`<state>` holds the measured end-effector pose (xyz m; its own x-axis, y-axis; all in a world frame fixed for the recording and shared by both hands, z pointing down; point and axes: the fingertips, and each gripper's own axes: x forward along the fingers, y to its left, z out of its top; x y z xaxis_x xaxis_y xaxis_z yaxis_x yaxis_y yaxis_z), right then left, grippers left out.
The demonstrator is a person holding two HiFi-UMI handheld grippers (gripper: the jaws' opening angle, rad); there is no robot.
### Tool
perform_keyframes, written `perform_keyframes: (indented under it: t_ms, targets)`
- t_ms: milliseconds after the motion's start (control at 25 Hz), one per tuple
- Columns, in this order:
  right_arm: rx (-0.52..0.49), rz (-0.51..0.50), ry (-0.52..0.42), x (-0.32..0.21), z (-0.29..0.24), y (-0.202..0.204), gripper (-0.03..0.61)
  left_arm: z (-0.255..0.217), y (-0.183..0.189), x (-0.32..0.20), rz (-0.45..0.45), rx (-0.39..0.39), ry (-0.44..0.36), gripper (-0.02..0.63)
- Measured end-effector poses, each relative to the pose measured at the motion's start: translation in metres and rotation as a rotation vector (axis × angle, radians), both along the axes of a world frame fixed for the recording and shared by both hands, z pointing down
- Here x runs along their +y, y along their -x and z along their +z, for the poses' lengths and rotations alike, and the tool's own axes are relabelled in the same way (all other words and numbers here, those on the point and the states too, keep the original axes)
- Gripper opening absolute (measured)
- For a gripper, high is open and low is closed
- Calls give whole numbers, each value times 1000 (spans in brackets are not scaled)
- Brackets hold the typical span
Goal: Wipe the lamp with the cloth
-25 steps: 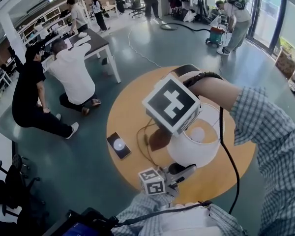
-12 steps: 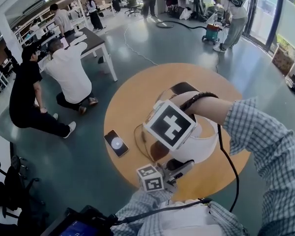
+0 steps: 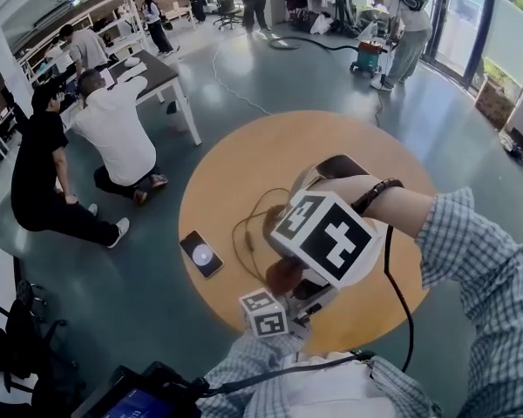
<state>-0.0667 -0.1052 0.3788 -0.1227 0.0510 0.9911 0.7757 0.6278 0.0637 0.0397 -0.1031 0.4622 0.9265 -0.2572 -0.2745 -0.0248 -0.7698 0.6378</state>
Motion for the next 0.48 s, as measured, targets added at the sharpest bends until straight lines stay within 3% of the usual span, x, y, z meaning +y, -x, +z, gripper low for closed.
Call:
perform_keyframes:
  t_ms: [480]
  targets:
    - [-45,-53,-127,27,-1,-16,67,-14,3,1,-1,-25,27,146]
